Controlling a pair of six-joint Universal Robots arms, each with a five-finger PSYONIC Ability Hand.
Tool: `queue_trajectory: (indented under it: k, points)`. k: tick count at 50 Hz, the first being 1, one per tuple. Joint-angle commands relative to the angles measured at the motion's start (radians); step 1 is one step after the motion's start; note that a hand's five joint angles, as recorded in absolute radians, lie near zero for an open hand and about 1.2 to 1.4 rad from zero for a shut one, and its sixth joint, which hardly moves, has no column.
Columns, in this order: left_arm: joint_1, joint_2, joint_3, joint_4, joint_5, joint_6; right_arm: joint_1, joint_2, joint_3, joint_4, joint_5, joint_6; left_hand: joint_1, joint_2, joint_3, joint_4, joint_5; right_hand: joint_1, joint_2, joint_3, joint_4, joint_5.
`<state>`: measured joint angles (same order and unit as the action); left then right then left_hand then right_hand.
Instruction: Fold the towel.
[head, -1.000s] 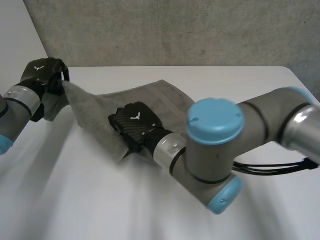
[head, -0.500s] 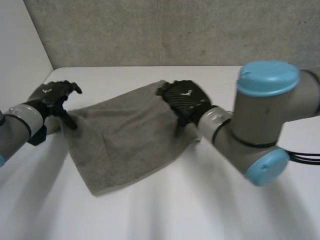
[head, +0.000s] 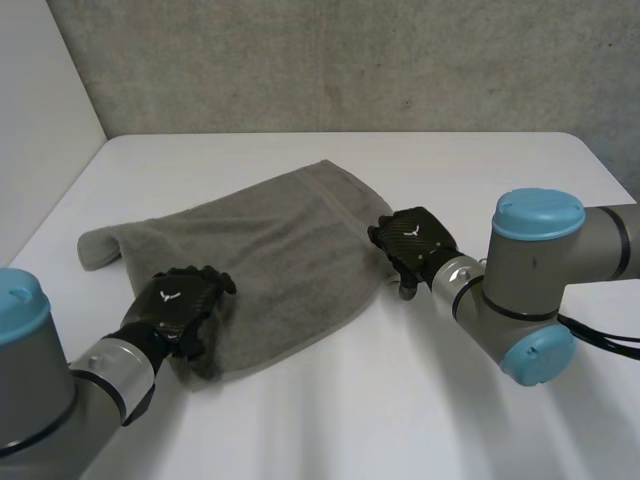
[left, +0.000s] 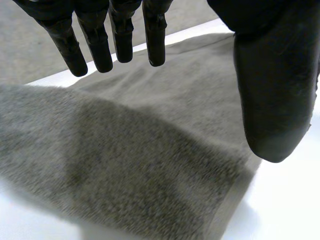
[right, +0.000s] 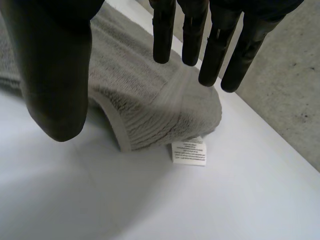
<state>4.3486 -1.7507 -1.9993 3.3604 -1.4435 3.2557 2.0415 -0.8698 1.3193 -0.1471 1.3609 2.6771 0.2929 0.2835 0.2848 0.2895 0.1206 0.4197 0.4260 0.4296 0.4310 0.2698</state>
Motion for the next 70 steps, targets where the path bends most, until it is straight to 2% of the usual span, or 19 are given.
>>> queue_trajectory:
  k: [1,9,21,23,24,26,27,28,29,35,43,48,50,51,53,61,65,68,70]
  points:
    - [-0.037,-0.069,-0.009,0.062,-0.127,0.001,0.000,0.055,-0.029,-0.014,-0.017,-0.003,0.026,0.036,0.034,0.030,0.024,0.103,0.096,0.093,0.091,0.078]
    - [-0.060,-0.122,-0.004,0.082,-0.136,0.001,0.002,0.075,-0.041,-0.031,-0.025,0.003,0.026,0.036,0.034,0.030,0.024,0.243,0.237,0.233,0.232,0.219]
    - [-0.099,-0.153,-0.006,0.106,-0.147,0.001,0.011,0.117,-0.077,-0.043,-0.020,0.009,0.026,0.036,0.034,0.030,0.024,0.285,0.278,0.275,0.273,0.260]
    - [-0.099,-0.153,-0.001,0.113,-0.158,0.001,0.011,0.126,-0.086,-0.043,-0.017,0.009,0.029,0.039,0.037,0.033,0.027,0.445,0.439,0.435,0.434,0.421]
    - [-0.098,-0.153,0.002,0.120,-0.173,0.001,0.011,0.126,-0.086,-0.043,-0.017,0.009,0.050,0.059,0.058,0.053,0.047,0.446,0.440,0.436,0.435,0.422]
    - [-0.098,-0.155,0.002,0.129,-0.190,0.002,0.012,0.130,-0.094,-0.043,-0.014,0.015,0.090,0.100,0.099,0.094,0.088,0.756,0.749,0.746,0.744,0.731]
    - [-0.098,-0.155,0.002,0.129,-0.190,0.002,0.012,0.130,-0.094,-0.043,-0.014,0.015,0.091,0.100,0.099,0.094,0.089,0.757,0.751,0.747,0.746,0.733]
    - [-0.098,-0.153,0.005,0.142,-0.207,0.002,0.012,0.129,-0.094,-0.043,-0.016,0.029,0.129,0.138,0.137,0.132,0.126,0.917,0.911,0.907,0.906,0.893]
    - [-0.098,-0.153,0.005,0.142,-0.207,0.002,0.012,0.126,-0.095,-0.043,-0.017,0.046,0.129,0.138,0.137,0.132,0.127,0.976,0.970,0.966,0.965,0.951]
    - [-0.098,-0.161,0.013,0.162,-0.213,0.004,0.011,0.107,-0.097,-0.043,-0.017,0.093,0.141,0.150,0.149,0.144,0.139,0.977,0.970,0.967,0.965,0.952]
    - [-0.093,-0.174,0.016,0.186,-0.216,0.082,-0.015,0.055,-0.091,-0.037,-0.005,0.110,0.153,0.162,0.161,0.156,0.150,0.977,0.970,0.967,0.965,0.952]
    - [-0.081,-0.156,0.014,0.228,-0.218,0.111,-0.066,-0.036,-0.037,-0.025,-0.006,0.154,0.261,0.271,0.269,0.265,0.259,0.977,0.970,0.967,0.965,0.952]
    - [-0.061,-0.127,0.014,0.238,-0.216,0.119,-0.079,-0.064,-0.019,-0.025,-0.008,0.173,0.477,0.487,0.486,0.481,0.475,0.977,0.970,0.967,0.965,0.952]
    - [-0.061,-0.127,0.014,0.238,-0.216,0.119,-0.080,-0.064,-0.018,-0.025,-0.008,0.173,0.478,0.488,0.487,0.482,0.476,0.977,0.970,0.967,0.965,0.952]
    - [-0.038,-0.090,0.019,0.240,-0.213,0.118,-0.096,-0.125,0.014,-0.022,-0.014,0.211,0.706,0.716,0.714,0.710,0.704,0.977,0.970,0.967,0.965,0.952]
    - [-0.015,0.031,0.072,0.238,-0.199,0.108,-0.115,-0.271,0.066,0.021,-0.019,0.262,0.918,0.928,0.926,0.922,0.916,0.977,0.970,0.967,0.965,0.952]
    - [-0.014,0.079,0.096,0.238,-0.198,0.107,-0.115,-0.317,0.069,0.078,-0.020,0.262,0.936,0.946,0.945,0.940,0.934,0.977,0.970,0.967,0.965,0.952]
    - [-0.014,0.114,0.119,0.234,-0.184,0.107,-0.116,-0.382,0.064,0.139,-0.028,0.267,0.983,0.993,0.992,0.987,0.981,0.977,0.970,0.967,0.965,0.952]
    - [-0.014,0.138,0.140,0.229,-0.161,0.108,-0.118,-0.473,0.060,0.181,-0.045,0.268,1.059,1.069,1.068,1.063,1.057,0.977,0.970,0.967,0.965,0.952]
